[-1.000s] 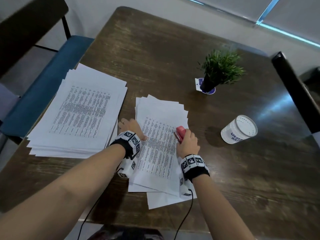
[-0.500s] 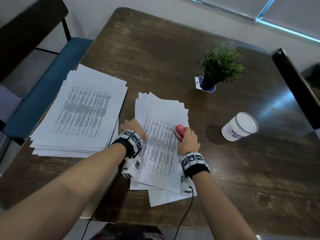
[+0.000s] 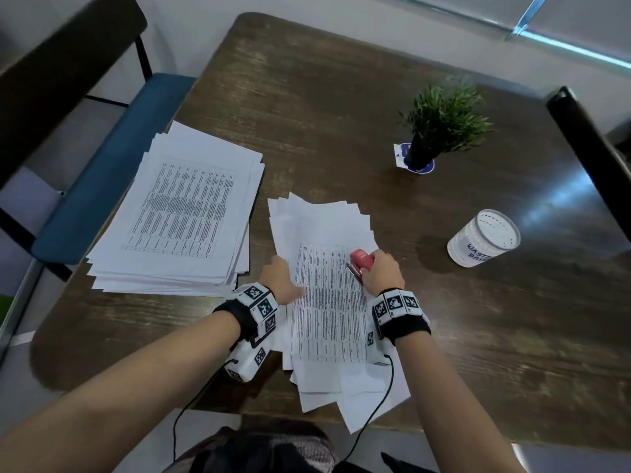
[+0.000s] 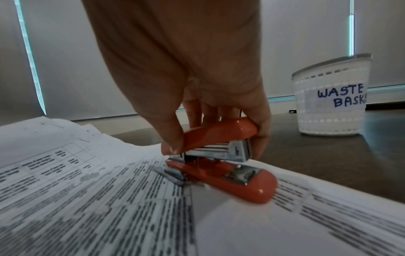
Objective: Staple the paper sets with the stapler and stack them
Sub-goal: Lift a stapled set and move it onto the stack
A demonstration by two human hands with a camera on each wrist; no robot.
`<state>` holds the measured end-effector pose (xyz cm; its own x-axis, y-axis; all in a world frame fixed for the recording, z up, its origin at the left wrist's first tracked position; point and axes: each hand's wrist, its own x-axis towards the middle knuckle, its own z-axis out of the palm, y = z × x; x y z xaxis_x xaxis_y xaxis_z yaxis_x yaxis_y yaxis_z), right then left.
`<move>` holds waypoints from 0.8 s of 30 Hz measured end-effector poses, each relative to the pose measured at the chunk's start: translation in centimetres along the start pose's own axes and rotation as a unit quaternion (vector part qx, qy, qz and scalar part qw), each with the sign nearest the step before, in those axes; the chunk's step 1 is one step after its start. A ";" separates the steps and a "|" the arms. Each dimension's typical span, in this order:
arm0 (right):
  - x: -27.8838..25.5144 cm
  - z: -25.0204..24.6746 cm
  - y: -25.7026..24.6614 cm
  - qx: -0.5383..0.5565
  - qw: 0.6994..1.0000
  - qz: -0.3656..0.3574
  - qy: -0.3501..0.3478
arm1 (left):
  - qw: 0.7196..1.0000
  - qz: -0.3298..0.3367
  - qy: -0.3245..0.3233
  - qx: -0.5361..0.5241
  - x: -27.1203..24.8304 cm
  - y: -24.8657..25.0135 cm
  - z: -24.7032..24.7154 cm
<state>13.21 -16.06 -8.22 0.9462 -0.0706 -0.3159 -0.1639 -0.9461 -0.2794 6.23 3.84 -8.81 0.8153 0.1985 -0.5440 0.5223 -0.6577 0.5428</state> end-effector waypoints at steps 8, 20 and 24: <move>-2.4 1.6 -0.8 0.012 0.999 -0.029 -0.009 | 0.997 0.000 -0.078 0.028 -2.7 -0.9 2.8; -3.7 1.9 -3.8 -0.002 0.998 -0.065 -0.014 | 0.951 0.149 0.024 0.270 0.3 -0.2 0.2; -3.3 3.0 -6.0 -0.019 0.997 -0.071 -0.018 | 0.947 0.148 0.010 0.286 1.4 -0.7 -0.4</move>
<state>10.28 -9.21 -8.22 0.9484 0.0765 -0.3078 -0.0168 -0.9570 -0.2898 7.11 4.89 -9.66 0.9123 -0.0454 -0.4069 0.0549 -0.9713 0.2315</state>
